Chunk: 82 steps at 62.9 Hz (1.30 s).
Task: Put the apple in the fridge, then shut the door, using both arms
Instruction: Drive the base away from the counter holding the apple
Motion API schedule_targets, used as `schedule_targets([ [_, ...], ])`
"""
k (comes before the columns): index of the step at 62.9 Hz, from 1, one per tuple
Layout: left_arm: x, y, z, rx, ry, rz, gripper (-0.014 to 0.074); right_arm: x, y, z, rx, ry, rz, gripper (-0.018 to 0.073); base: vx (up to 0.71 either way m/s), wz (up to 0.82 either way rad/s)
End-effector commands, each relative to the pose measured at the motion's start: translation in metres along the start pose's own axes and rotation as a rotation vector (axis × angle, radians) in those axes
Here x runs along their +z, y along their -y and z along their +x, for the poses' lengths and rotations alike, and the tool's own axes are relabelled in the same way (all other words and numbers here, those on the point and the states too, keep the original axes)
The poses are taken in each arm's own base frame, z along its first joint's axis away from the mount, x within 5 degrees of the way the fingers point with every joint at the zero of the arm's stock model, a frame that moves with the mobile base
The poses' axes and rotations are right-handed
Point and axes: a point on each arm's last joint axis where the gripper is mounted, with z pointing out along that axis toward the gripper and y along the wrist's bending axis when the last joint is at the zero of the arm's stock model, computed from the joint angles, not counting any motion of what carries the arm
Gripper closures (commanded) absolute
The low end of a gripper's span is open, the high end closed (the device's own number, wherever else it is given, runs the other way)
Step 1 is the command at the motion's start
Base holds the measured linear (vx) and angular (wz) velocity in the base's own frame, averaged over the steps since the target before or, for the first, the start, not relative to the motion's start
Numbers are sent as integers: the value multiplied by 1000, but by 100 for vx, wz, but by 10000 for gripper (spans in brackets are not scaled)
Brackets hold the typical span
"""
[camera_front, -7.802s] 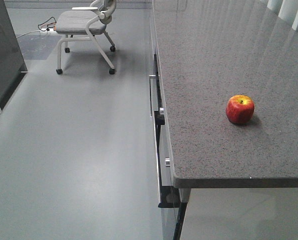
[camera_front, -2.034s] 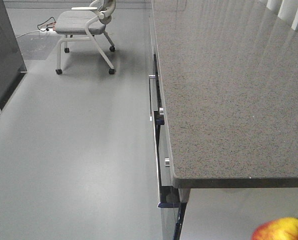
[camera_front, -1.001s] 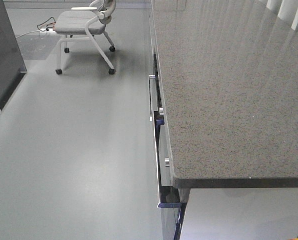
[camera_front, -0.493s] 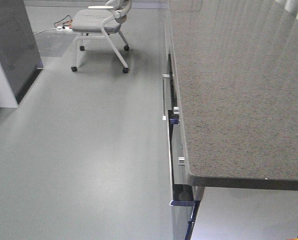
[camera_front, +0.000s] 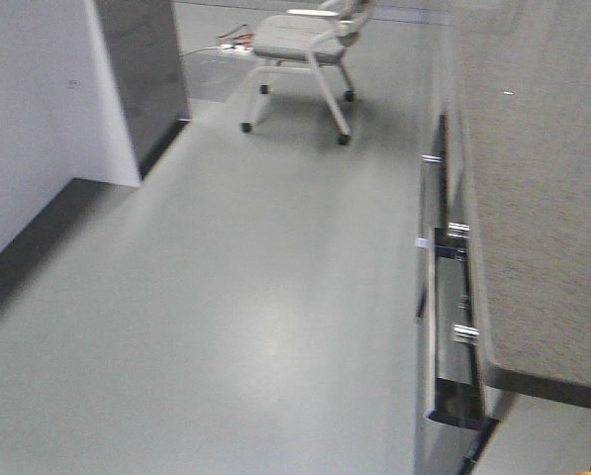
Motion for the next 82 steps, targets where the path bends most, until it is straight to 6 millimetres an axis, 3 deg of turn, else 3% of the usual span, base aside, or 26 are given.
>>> schedule_targets([
  [1, -1, 0, -1, -12, 69, 1, 603, -5, -2, -13, 6, 90, -7, 186, 0, 55],
  [82, -1, 0, -1, -12, 69, 1, 603, -5, -2, -13, 6, 90, -7, 186, 0, 59],
])
